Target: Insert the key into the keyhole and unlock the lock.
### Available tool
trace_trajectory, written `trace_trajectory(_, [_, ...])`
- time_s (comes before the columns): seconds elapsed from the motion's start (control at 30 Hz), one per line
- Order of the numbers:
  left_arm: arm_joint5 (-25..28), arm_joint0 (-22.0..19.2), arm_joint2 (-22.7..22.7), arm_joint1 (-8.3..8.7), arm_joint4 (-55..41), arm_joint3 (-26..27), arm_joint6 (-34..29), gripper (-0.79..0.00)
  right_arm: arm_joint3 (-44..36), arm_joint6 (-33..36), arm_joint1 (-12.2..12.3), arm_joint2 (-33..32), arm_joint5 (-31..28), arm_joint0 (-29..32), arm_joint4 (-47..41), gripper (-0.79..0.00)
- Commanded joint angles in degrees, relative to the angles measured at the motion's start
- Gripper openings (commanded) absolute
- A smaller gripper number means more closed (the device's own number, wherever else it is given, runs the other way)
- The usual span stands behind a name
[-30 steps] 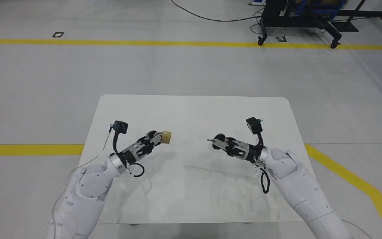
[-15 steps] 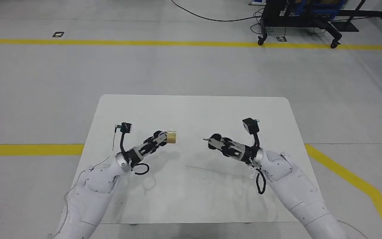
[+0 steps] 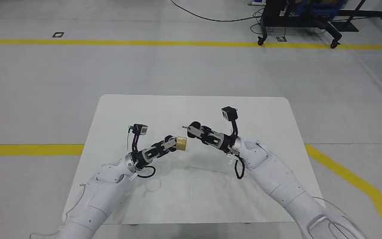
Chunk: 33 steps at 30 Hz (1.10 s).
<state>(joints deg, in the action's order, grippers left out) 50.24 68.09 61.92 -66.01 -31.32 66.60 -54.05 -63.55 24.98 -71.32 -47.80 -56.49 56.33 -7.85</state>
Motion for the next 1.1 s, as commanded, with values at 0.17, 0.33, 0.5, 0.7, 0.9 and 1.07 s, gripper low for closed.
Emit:
trace_trajectory(0.17, [0.5, 1.2, -0.4, 1.59, 0.6, 2.6, 0.5, -0.785, 2.9, -0.3, -1.7, 2.4, -1.4, -2.9, -0.3, -0.785])
trace_trajectory(0.33, [0.5, 0.8, -0.5, 2.29, -0.4, 2.6, 0.5, -0.785, 4.1, 3.8, -2.4, 4.5, -1.5, -3.8, -2.9, -0.785])
trace_trajectory(0.5, [-0.8, -0.1, -1.0, 2.31, -4.5, 1.7, -0.7, -0.785, 3.8, 6.8, -2.2, 4.1, -1.5, -3.4, -5.3, -0.785])
trace_trajectory(0.7, [-1.8, -0.7, -0.6, 2.42, -3.7, 1.2, -1.6, -0.785, 2.4, 6.7, -1.5, 1.3, -1.5, -2.2, -5.9, -0.785])
trace_trajectory(0.9, [-1.9, -0.7, -0.6, 2.43, -3.3, 1.3, -1.4, -0.785, 2.4, 6.7, -1.5, 1.3, -1.5, -2.2, -5.9, -0.785])
trace_trajectory(1.07, [-7.4, -0.8, -1.9, 2.0, -1.1, 5.0, 1.7, -0.785, 2.4, 6.7, -1.5, 1.3, -1.5, -2.2, -5.9, -0.785])
